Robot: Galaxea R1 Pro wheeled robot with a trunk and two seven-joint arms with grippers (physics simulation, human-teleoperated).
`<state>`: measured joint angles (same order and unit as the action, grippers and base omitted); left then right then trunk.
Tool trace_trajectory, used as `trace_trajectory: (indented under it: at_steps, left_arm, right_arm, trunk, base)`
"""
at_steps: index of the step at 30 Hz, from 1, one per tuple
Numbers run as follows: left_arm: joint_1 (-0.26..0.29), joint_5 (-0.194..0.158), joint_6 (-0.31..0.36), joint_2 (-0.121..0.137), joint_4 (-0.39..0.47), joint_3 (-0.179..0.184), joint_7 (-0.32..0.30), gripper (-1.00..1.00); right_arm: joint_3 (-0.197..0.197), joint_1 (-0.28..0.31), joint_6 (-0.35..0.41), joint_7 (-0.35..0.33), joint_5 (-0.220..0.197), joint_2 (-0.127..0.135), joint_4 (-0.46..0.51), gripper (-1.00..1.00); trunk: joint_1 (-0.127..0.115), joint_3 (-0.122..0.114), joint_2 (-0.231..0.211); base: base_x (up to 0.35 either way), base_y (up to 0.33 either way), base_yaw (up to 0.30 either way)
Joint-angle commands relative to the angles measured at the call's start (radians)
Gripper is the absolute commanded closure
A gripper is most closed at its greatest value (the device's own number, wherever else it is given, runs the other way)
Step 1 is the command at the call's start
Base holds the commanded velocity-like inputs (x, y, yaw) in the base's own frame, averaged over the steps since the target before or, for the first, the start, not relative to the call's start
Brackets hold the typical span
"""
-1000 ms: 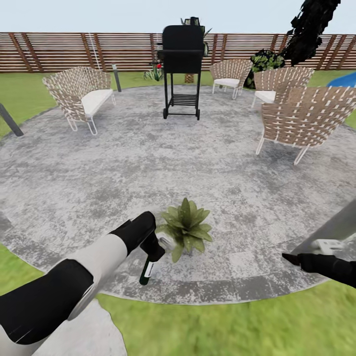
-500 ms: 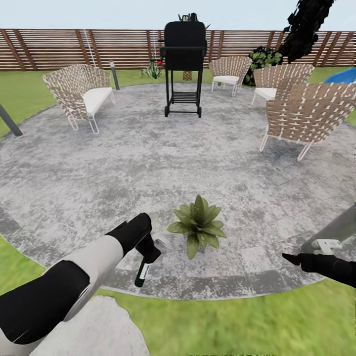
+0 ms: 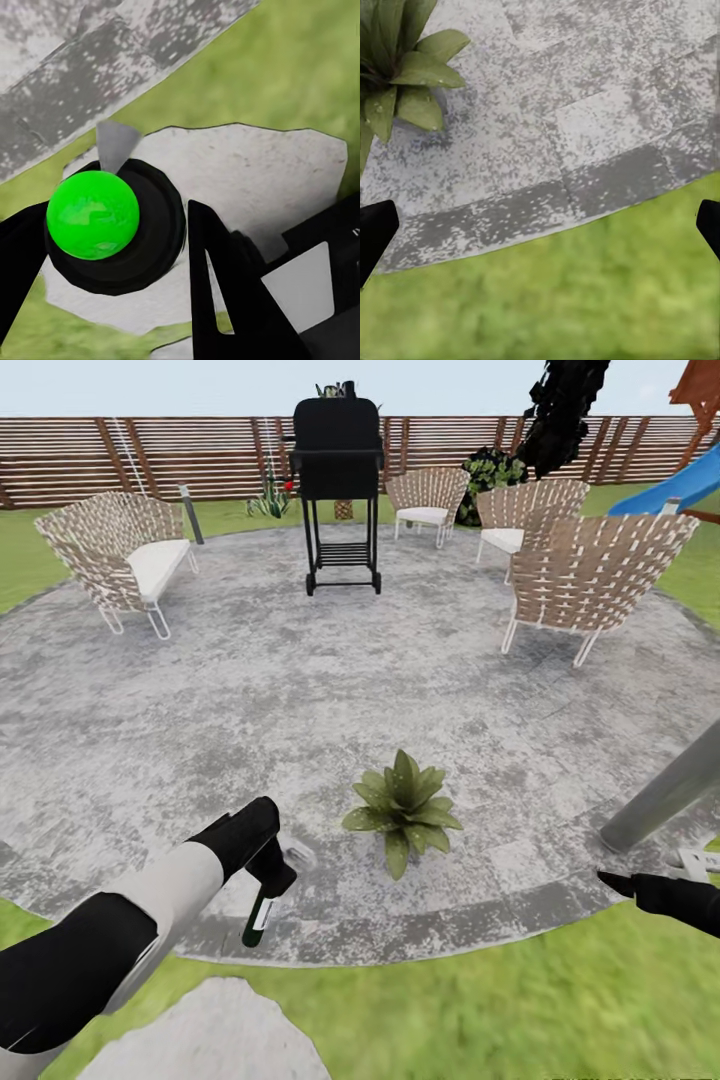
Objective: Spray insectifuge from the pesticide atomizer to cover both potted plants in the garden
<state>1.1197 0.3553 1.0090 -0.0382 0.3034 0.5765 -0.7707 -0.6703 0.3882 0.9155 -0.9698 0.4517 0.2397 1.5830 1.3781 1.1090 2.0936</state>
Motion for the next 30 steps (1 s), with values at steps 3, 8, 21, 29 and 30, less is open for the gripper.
trace_trajectory:
  at_steps: [3,8,21,29,30]
  left_arm:
    - [0.000,0.010,0.002,0.001,0.003,0.000,-0.010,1.00]
    - [0.000,0.009,0.002,0.001,0.005,-0.001,-0.011,1.00]
    - [0.000,0.006,0.001,-0.008,0.009,0.003,-0.013,1.00]
    - [-0.061,0.004,0.000,-0.012,0.011,0.001,-0.011,1.00]
    - [-0.063,0.004,0.000,-0.012,0.012,0.000,-0.011,1.00]
  right_arm:
    - [-0.005,0.001,0.005,-0.010,0.008,0.001,0.002,-1.00]
    - [-0.007,0.001,0.005,-0.010,0.008,0.001,0.002,-1.00]
    - [-0.079,-0.002,0.012,-0.072,0.007,-0.001,0.000,-1.00]
    - [-0.087,-0.002,0.005,-0.110,0.010,0.000,-0.001,-1.00]
    - [-0.087,-0.002,0.005,-0.110,0.011,0.001,-0.001,-1.00]
  trunk:
    - [0.000,0.001,0.000]
    - [0.000,0.001,0.000]
    - [0.000,0.001,0.000]
    - [0.000,0.001,0.000]
    - [0.000,0.001,0.000]
  base:
    - [0.000,0.309,-0.027]
    - [0.000,0.309,-0.162]
    - [0.067,0.274,-0.265]
    - [0.040,0.059,-0.271]
    - [0.116,0.193,-0.271]
